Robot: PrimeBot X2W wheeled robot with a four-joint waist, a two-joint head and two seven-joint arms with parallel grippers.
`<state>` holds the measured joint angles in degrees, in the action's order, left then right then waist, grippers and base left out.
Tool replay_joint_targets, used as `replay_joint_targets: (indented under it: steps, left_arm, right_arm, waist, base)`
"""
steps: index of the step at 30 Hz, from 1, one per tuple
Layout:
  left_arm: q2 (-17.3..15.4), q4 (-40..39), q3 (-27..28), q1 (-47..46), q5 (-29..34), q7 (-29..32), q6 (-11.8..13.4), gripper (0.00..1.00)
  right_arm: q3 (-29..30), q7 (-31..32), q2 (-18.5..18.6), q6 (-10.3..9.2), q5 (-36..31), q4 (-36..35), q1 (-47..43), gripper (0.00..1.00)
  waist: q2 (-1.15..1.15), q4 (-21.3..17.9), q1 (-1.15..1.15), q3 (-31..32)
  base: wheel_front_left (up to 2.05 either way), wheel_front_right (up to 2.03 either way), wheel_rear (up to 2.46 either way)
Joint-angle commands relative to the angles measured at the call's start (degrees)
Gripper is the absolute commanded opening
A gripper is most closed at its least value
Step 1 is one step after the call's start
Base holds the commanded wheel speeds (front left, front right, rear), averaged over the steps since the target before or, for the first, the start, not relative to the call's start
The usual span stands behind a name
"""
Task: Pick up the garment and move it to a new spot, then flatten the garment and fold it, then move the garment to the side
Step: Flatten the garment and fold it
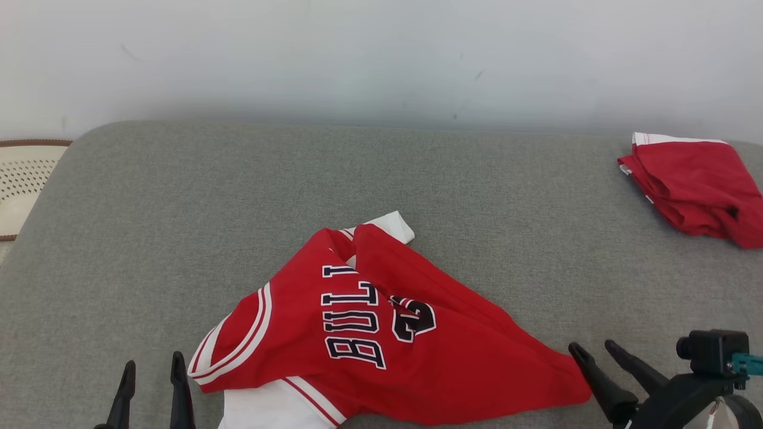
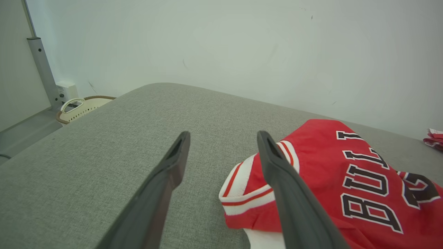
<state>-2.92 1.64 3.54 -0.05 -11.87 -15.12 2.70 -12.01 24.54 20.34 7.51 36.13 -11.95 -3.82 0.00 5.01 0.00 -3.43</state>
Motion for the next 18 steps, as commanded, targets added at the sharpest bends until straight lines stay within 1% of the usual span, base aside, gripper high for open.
replay_joint_targets:
  steps: [1, 5, 9, 14, 18]
  left_arm:
    - [0.0, 0.1, 0.2, 0.0, 0.2, -0.1, 0.2, 1.0]
    - [0.0, 0.1, 0.1, -0.2, 0.2, -0.1, 0.2, 1.0]
    - [0.0, 0.2, -0.6, -0.9, 0.0, -0.1, 0.2, 1.0]
    - [0.0, 0.6, -1.7, -1.4, -0.2, -0.1, 0.1, 1.0]
    - [0.0, 0.8, -2.4, -2.2, -0.5, -0.1, 0.1, 1.0]
  right_arm:
    - [0.3, -1.3, -0.1, -0.05, -1.6, -0.8, 1.6, 1.0]
    - [-1.1, -3.2, -0.3, -0.05, -3.7, 0.1, 4.2, 1.0]
    - [-4.5, -6.6, 0.0, -0.05, -6.2, 3.7, 10.3, 1.0]
    - [-10.1, -10.1, -0.4, -0.05, -6.0, 12.1, 19.3, 1.0]
    - [-15.1, -11.6, -0.4, -0.05, -4.7, 20.9, 26.4, 1.0]
  waist:
    - [0.0, 0.4, 0.0, 0.0]
    - [0.0, 0.7, 0.0, -0.1]
    - [0.0, 1.5, 0.0, -0.4]
    - [0.0, 2.9, 0.0, -0.9]
    - [0.0, 4.1, 0.0, -1.4]
  base:
    - [0.0, 0.0, 0.0]
    - [0.0, 0.0, 0.0]
    - [0.0, 0.0, 0.0]
    - [0.0, 0.0, 0.0]
    - [0.0, 0.0, 0.0]
